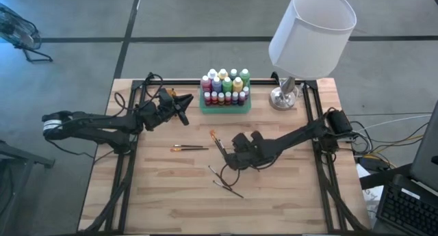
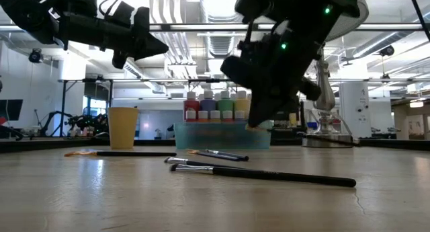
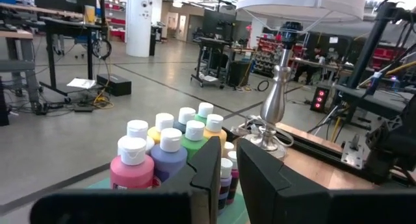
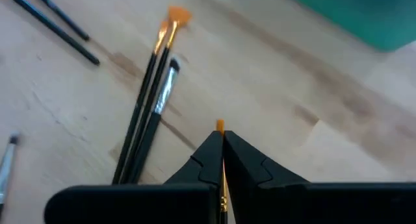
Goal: Pick & Place Paint Supplies
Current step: Put the gold paintbrush into the orange cup
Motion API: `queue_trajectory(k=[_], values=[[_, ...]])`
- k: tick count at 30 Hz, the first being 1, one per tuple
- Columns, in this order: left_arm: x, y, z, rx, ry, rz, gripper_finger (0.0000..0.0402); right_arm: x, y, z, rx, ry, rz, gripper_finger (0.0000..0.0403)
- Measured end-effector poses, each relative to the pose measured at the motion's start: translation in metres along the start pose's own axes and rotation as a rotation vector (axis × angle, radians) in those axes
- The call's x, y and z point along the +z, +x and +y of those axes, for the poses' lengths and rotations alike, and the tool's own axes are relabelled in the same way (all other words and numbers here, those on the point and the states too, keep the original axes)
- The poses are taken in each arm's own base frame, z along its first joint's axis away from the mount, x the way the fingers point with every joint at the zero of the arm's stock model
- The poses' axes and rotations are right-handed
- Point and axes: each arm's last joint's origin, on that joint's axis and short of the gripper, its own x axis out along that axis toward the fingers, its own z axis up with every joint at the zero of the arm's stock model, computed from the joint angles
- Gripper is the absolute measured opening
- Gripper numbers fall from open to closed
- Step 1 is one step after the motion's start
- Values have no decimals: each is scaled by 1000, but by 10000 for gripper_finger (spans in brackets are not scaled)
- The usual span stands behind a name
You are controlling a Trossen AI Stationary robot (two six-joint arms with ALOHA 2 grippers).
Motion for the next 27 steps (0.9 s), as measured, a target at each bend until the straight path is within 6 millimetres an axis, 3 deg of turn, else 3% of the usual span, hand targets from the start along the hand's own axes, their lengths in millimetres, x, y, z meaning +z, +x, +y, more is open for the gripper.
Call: queue_trajectory(k=[10,20,23,27], values=[[-5,0,1,1,65,46,73,12,-51,-3,31,-35,-196,8],[-4,0,-1,-47,-45,42,253,24,-89,6,150,-88,-377,8],[-3,0,-1,-53,-27,35,282,30,-94,14,214,-123,-431,8],[-3,1,-3,-95,-21,31,291,38,-101,24,317,-170,-495,8]])
